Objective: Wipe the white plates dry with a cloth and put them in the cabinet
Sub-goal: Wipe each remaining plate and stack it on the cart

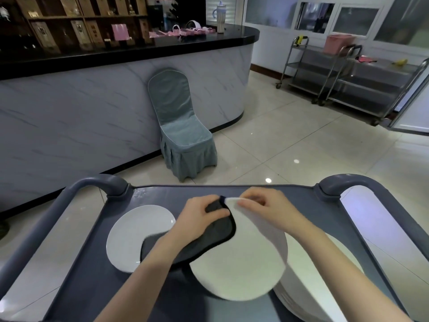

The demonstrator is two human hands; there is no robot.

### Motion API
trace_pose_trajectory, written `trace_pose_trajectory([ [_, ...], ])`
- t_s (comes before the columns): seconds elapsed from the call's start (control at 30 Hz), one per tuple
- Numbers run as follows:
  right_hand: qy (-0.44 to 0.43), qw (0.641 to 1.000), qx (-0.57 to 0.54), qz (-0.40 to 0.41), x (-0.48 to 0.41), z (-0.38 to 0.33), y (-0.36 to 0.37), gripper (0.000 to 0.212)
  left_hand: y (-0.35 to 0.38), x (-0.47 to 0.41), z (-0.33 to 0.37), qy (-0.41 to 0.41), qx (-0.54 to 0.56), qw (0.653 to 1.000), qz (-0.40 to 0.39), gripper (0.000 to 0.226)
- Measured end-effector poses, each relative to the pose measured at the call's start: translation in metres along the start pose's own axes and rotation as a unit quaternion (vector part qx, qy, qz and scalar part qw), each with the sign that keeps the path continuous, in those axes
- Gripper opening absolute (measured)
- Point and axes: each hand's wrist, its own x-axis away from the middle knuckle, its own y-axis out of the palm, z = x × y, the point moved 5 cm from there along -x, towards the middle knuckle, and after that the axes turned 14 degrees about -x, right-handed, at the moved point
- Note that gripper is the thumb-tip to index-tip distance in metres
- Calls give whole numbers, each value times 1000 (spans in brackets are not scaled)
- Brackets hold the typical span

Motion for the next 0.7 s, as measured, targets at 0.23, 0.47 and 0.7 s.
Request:
trace_pose_trajectory([
  [0.23,-64,997,5,39,6,-2,9,38,5,10,-7,-25,30,999,38,9],
  [0.47,82,862,-290,407,33,51,22,38,30,52,-47,-295,307,873,237,14],
  [0.7,34,963,-165,210,20,37,8,14,-2,38,-54,-241,211,922,217,16],
])
